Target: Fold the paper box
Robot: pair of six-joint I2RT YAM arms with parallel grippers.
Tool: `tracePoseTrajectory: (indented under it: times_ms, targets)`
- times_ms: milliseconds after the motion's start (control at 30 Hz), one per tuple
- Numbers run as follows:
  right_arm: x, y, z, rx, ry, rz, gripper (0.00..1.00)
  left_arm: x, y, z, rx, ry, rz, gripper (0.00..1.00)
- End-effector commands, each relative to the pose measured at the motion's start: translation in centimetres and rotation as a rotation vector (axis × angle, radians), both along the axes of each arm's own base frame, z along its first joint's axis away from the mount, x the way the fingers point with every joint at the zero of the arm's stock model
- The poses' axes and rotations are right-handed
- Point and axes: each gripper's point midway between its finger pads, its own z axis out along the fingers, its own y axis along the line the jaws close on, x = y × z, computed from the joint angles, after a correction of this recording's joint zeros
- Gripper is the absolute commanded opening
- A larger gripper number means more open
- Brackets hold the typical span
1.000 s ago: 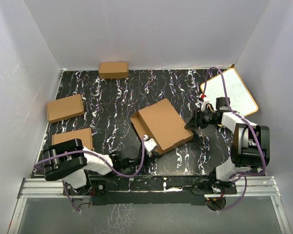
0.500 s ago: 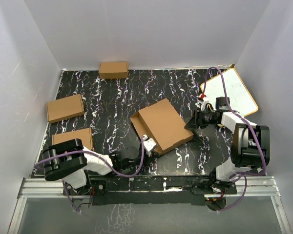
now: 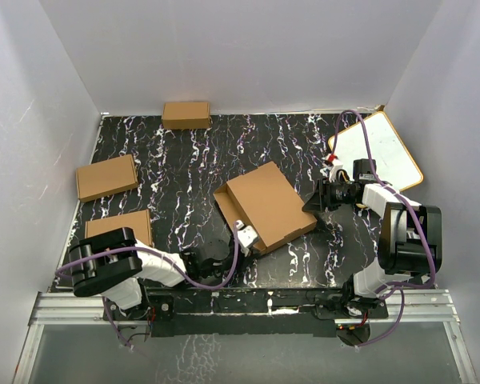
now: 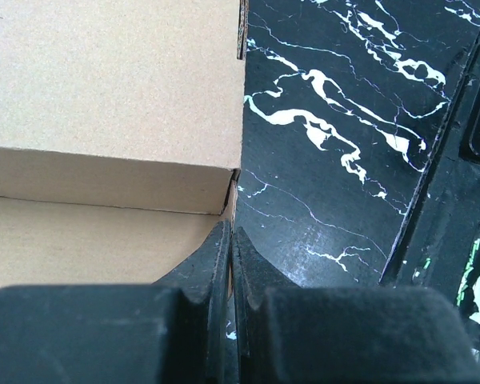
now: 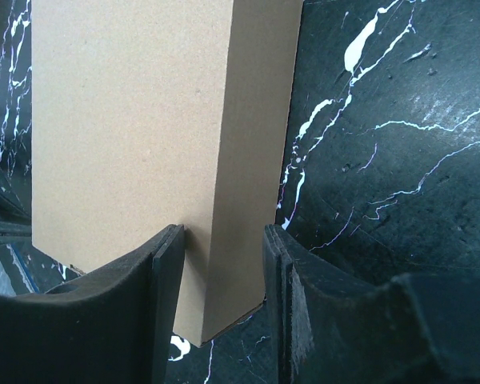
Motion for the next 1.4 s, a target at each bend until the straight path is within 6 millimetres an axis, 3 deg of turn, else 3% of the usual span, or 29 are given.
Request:
tracePoseTrajectory:
  times_ms: [0, 1367]
  targets:
    - [1.6, -1.6, -0.8, -0.112, -0.051, -0.020, 0.45, 0.3, -0.6, 1.4, -0.001, 0.001, 0.017, 0.00]
    - [1.4, -1.1, -1.0, -0.116, -0.052, 0.005, 0.44, 2.8, -1.6, 4.7, 0.118, -0.098, 0.064, 0.00]
